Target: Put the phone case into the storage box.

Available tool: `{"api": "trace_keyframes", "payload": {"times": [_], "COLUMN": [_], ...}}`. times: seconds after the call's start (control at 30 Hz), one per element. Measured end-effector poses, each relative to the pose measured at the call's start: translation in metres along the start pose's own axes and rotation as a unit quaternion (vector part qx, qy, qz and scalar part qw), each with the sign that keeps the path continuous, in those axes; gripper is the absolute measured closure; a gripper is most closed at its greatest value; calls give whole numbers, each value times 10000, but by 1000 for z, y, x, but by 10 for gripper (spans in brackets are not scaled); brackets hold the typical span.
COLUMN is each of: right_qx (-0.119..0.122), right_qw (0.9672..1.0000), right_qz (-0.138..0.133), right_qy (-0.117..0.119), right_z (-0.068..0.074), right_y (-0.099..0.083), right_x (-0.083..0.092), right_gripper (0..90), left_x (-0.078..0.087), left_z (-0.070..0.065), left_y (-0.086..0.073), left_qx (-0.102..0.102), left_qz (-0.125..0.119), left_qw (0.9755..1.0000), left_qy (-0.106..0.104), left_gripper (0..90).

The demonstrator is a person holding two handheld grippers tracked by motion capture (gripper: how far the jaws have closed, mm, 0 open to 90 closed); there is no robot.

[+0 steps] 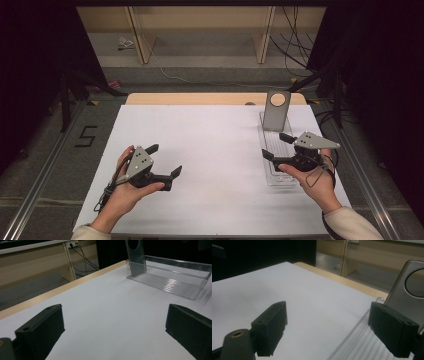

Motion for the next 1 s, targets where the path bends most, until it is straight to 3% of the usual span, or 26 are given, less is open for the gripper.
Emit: {"api": "trace_keyframes", "payload": {"times": [0.47, 1.0], "right_qx": [-34, -72], "right_qw": [10000, 10000], "right_qz": [51, 40], "right_qy": [70, 56], "right_z": [3, -2], "right_y": [-11, -21], "right_x": [9, 18], "right_gripper": [168, 174], "left_x": [3, 3], "left_z": [-1, -3], "left_y": [-4, -9], "left_qx": [1, -1], "left_qz": [17, 42], "left_qw": [10000, 10000], "left_qy": [-10, -67], "left_gripper": [13, 14]}}
Point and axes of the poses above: each handheld gripper's, and its own axes: x roughly backward along the jaws, y roughly out of its top, z roughly to its left, the point moved 6 cm from there along -x, roughly forward along the jaws, and after that the axes turned 3 degrees about -x, right-handed, at the moved point
